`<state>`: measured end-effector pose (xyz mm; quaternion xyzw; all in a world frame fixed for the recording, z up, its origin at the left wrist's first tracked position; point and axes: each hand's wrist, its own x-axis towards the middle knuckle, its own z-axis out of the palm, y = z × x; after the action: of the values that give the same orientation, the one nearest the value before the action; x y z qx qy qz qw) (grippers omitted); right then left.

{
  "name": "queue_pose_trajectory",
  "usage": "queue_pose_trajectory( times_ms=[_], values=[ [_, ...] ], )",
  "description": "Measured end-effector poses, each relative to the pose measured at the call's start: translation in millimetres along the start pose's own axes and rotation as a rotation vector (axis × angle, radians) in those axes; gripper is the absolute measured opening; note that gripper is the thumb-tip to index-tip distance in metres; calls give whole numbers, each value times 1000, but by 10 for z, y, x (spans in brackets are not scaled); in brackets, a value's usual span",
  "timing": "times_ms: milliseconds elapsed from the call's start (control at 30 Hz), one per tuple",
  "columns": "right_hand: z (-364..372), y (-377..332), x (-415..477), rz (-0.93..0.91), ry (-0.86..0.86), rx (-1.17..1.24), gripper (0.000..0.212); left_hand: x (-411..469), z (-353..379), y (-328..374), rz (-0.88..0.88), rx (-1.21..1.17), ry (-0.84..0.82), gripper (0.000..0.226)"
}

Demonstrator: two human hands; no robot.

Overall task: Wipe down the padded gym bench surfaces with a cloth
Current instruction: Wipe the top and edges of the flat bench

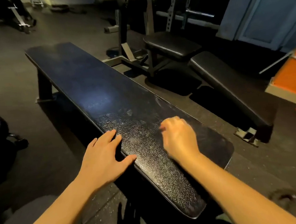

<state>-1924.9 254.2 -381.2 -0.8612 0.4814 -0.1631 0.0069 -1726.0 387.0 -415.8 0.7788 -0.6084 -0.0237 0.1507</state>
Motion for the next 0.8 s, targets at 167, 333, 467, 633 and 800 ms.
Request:
queue_pose_trajectory(
  times_ms=[167, 333, 467, 633, 800],
  values=[
    [-13, -110, -219, -586, -234, 259, 20, 71, 51, -232, 57, -63, 94, 69],
    [44, 599, 488, 250, 39, -9, 15, 89, 148, -176, 34, -137, 238, 55],
    [165, -51, 176, -83, -82, 246, 12, 57, 298, -112, -43, -263, 374, 46],
    [-11, 127, 244, -248, -293, 422, 13, 45, 419, -125, -26, -334, 446, 41],
    [-154, 469, 224, 63, 13, 5, 49, 55, 359, -119, -31, -309, 433, 40]
  ],
)
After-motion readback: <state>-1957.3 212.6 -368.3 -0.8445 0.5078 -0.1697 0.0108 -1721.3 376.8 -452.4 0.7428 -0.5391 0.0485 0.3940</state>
